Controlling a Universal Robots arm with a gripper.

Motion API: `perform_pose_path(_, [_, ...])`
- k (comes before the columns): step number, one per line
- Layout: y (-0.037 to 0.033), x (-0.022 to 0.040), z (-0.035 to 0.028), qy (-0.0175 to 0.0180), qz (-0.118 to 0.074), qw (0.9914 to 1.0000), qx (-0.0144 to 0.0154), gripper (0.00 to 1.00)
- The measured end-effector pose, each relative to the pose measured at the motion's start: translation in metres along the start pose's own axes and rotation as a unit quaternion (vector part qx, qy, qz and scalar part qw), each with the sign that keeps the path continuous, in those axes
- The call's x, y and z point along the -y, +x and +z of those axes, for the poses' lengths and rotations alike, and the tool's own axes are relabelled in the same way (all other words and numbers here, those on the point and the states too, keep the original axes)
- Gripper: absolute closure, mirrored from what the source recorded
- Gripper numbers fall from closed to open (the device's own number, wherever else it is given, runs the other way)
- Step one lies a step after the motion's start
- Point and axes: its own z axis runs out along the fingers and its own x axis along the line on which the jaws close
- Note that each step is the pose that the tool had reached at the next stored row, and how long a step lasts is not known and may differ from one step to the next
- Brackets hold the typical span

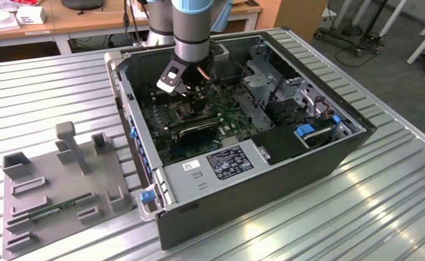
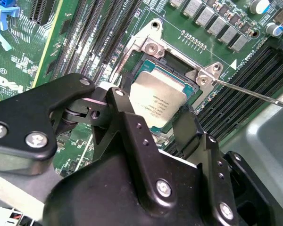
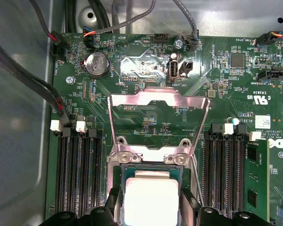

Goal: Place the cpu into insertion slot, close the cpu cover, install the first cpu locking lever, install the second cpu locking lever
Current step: 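Place the cpu into insertion slot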

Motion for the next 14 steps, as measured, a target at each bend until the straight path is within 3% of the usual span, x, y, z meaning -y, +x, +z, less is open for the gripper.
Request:
perform_pose_path(5, [0.0000,-0.0001,-0.0018,0.0000,0.000,1.00000,0.0000,0.38])
perform_pose_path(14, [0.0003,-0.0005,-0.0121,0.0000,0.000,1.00000,0.0000,0.38])
